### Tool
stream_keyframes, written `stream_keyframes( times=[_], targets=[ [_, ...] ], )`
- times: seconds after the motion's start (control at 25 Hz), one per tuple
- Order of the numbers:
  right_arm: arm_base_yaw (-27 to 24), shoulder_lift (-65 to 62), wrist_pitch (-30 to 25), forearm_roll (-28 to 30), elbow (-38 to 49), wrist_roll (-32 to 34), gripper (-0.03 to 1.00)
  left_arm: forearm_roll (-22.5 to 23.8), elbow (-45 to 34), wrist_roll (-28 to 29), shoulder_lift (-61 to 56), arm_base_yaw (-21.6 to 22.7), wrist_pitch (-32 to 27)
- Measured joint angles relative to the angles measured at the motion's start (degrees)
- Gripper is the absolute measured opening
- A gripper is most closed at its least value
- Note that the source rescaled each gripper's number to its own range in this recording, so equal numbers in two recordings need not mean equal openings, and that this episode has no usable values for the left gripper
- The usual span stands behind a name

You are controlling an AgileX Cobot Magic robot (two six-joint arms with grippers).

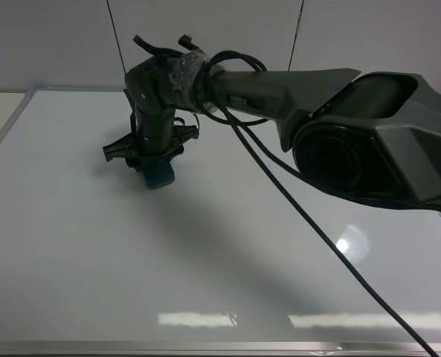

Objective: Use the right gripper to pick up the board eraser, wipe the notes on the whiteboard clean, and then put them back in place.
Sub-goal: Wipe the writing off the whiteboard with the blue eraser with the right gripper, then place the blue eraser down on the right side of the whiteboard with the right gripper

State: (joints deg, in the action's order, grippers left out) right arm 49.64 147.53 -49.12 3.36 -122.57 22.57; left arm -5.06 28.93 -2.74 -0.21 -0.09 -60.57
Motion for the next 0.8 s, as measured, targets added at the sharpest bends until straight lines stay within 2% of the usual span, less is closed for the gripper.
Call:
stream_keyframes(
  times=[0.24, 0.4, 0.56, 0.8],
  targets=[
    [0.13, -0.36, 0.2, -1.67, 0.0, -0.18, 0.0, 0.0, 0.0, 0.0, 0.0, 0.0, 0.0],
    [0.19, -1.26, -0.25, -0.66, 0.25, -0.18, 0.0, 0.0, 0.0, 0.0, 0.0, 0.0, 0.0],
    [-0.53, -2.73, -5.13, 0.59, 0.95, -0.34, 0.0, 0.0, 0.0, 0.0, 0.0, 0.0, 0.0],
    [-4.66, -4.79, -11.88, -0.09, 2.02, -3.64, 0.0, 0.0, 0.0, 0.0, 0.0, 0.0, 0.0]
  ],
)
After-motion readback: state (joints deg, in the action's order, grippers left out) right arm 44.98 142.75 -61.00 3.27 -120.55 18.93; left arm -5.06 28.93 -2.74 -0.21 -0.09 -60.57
